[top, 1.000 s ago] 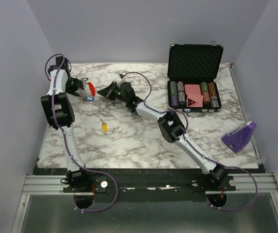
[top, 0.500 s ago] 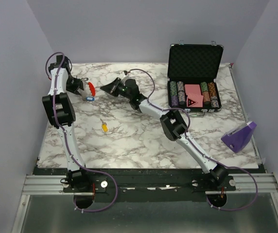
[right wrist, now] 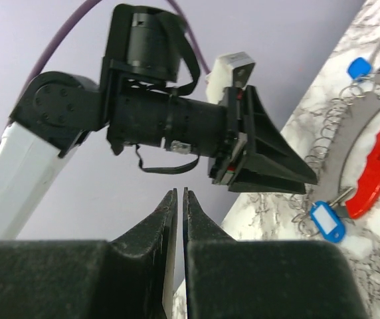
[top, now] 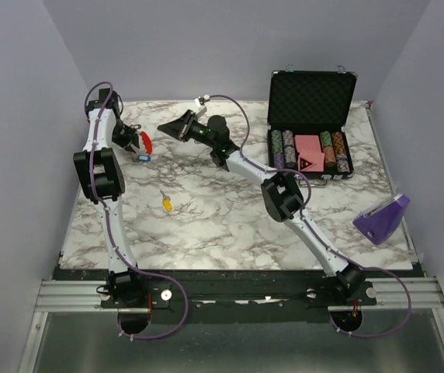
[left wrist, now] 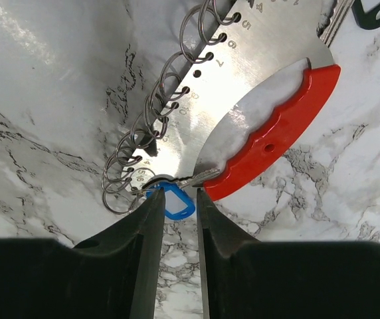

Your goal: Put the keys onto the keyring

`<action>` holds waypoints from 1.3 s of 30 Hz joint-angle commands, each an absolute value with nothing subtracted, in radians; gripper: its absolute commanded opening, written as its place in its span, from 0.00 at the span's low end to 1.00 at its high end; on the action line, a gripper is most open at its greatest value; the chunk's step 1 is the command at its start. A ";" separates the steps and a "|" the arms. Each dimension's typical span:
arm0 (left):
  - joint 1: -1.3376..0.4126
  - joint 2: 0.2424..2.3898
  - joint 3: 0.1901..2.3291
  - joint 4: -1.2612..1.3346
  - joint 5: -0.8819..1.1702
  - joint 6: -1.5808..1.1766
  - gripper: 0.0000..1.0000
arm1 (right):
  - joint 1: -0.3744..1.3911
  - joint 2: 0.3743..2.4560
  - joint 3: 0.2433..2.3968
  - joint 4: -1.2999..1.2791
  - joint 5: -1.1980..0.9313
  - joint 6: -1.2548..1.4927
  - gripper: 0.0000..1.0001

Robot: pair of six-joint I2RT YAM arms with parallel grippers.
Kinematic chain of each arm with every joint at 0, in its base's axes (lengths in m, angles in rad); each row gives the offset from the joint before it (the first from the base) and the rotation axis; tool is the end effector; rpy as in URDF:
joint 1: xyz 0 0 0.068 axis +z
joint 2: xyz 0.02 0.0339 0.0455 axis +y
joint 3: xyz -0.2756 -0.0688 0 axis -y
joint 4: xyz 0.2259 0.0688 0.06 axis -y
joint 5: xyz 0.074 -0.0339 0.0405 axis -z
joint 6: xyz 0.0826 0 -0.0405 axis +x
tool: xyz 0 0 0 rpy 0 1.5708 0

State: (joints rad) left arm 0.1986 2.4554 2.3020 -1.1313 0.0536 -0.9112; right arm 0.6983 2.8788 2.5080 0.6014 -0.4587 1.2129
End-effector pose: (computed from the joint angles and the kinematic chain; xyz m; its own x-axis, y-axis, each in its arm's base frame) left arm 0.5006 0.0962 0.1628 -0.4324 -0.8919 -0.1323 -0.8549 0.4521 -0.2545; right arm 0.4840 0.4540 0.1930 -0.7879 0.4351 -0.4358 -0.4816 0.0059 0.8764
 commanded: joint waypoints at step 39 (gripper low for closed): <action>0.090 2.473 2.353 -1.175 -0.060 -0.603 0.50 | 0.561 2.634 2.194 1.404 -1.141 1.479 0.50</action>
State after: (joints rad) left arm 0.0784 2.5206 2.4107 -1.2030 -0.0593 -0.6128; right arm 0.5896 2.7037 2.2131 1.2888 -1.0573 1.4532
